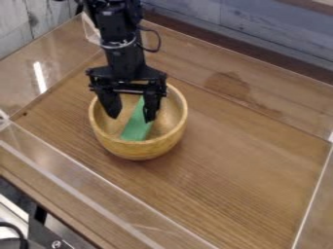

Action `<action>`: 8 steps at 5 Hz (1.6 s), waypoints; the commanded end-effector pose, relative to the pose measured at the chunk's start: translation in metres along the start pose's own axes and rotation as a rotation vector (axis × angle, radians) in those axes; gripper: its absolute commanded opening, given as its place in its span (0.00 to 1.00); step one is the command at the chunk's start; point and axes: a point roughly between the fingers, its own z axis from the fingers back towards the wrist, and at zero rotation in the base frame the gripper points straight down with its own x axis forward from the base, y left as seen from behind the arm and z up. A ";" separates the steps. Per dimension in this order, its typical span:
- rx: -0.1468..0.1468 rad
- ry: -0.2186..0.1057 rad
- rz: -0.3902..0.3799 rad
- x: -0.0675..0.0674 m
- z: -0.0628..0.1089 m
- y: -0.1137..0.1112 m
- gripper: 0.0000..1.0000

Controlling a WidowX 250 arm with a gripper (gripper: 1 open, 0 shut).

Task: Put the green block in the brown bowl

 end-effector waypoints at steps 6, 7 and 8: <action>0.022 -0.115 -0.051 0.017 0.043 -0.035 1.00; 0.034 -0.098 -0.047 0.016 0.034 -0.034 1.00; 0.047 -0.081 -0.043 0.015 0.023 -0.034 1.00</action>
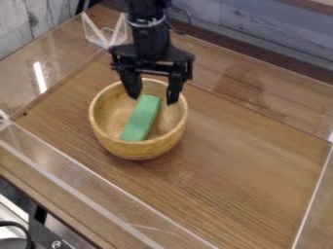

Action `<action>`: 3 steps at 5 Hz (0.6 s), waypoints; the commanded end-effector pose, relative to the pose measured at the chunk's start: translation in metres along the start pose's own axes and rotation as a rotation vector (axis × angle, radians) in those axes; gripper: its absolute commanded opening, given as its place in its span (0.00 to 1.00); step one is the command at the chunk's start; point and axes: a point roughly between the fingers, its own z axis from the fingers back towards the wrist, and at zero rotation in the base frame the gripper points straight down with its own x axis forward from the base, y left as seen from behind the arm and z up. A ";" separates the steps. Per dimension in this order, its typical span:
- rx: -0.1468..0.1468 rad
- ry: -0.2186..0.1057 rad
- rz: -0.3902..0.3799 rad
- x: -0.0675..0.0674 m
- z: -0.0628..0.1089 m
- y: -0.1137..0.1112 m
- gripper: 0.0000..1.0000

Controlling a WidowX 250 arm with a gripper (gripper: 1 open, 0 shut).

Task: Put the green block in the brown bowl

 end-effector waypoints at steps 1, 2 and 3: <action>0.010 -0.017 -0.006 0.003 -0.002 -0.002 1.00; 0.017 -0.011 -0.002 0.003 -0.008 -0.002 0.00; 0.018 -0.010 0.000 0.003 -0.010 -0.001 0.00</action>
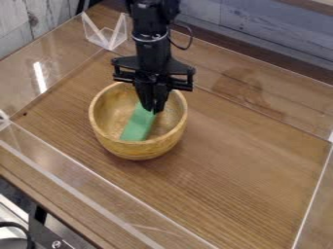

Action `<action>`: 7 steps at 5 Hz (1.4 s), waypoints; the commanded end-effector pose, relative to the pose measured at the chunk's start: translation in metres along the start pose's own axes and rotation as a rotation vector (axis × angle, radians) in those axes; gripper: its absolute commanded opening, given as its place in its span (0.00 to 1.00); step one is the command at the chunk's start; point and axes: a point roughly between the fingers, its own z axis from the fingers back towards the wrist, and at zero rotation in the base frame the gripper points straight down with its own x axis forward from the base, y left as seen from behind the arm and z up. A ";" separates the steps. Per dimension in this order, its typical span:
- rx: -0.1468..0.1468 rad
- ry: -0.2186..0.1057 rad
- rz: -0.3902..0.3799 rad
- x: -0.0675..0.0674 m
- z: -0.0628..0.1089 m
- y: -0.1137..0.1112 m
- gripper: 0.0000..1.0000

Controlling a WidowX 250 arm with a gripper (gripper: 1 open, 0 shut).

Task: Put the green block in the brown bowl

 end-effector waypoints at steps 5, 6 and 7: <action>-0.024 -0.050 0.013 0.007 0.033 0.006 0.00; -0.026 -0.053 0.019 0.007 0.037 0.008 0.00; -0.028 -0.057 0.025 0.009 0.042 0.011 0.00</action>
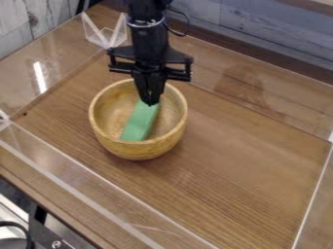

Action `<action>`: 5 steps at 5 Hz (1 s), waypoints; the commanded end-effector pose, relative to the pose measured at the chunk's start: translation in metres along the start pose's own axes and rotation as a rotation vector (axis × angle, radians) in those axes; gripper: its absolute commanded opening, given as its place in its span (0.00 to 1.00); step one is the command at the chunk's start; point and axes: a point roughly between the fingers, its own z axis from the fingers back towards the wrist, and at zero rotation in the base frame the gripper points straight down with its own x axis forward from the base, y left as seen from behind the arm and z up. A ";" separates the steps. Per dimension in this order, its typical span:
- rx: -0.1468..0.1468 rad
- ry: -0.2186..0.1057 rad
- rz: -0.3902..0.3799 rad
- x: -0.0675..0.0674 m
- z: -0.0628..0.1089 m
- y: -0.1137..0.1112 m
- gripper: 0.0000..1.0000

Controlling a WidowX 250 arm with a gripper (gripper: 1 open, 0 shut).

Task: Put the green block in the brown bowl

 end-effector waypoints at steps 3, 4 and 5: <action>0.003 -0.069 0.019 0.013 0.023 0.007 0.00; 0.010 -0.066 0.022 0.013 0.022 0.009 0.00; 0.015 -0.063 0.021 0.013 0.024 0.007 1.00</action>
